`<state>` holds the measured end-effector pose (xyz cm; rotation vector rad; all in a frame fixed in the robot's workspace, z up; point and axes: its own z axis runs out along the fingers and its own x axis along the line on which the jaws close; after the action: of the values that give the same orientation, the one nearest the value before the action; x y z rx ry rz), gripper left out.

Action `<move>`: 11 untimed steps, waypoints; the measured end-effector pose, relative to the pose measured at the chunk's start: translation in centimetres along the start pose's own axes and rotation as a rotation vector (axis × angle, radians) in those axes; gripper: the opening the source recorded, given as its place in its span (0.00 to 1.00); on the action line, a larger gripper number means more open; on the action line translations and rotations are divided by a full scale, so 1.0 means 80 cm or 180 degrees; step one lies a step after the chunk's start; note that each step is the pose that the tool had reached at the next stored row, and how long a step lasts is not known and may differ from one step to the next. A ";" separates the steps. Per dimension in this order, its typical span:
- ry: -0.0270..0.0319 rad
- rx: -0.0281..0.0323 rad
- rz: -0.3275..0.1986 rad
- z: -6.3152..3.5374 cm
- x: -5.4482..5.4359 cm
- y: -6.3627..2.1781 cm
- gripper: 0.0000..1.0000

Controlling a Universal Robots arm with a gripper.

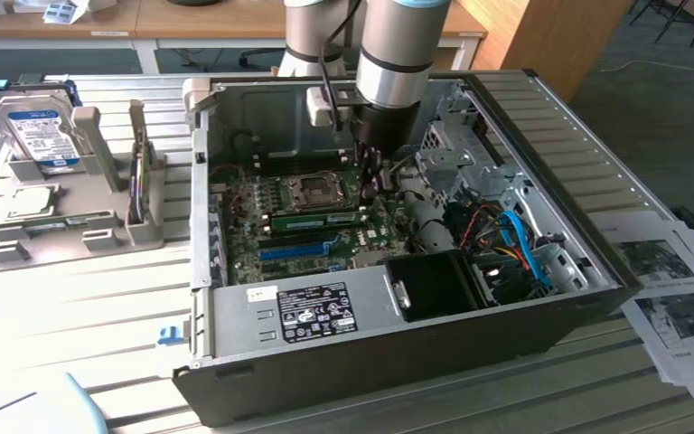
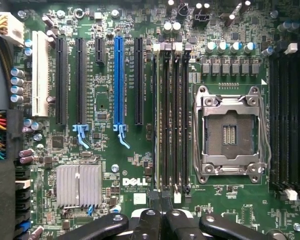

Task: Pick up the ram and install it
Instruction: 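Press down the ram until it locks into place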

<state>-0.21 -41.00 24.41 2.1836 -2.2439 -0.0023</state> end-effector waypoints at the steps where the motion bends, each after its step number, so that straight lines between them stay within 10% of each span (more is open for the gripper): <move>1: 0.0000 0.0000 0.0000 -0.001 0.000 0.000 0.09; 11: 0.0000 0.0000 0.0000 -0.002 0.000 0.007 0.09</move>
<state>-0.78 -41.00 24.58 2.1836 -2.2438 -0.0023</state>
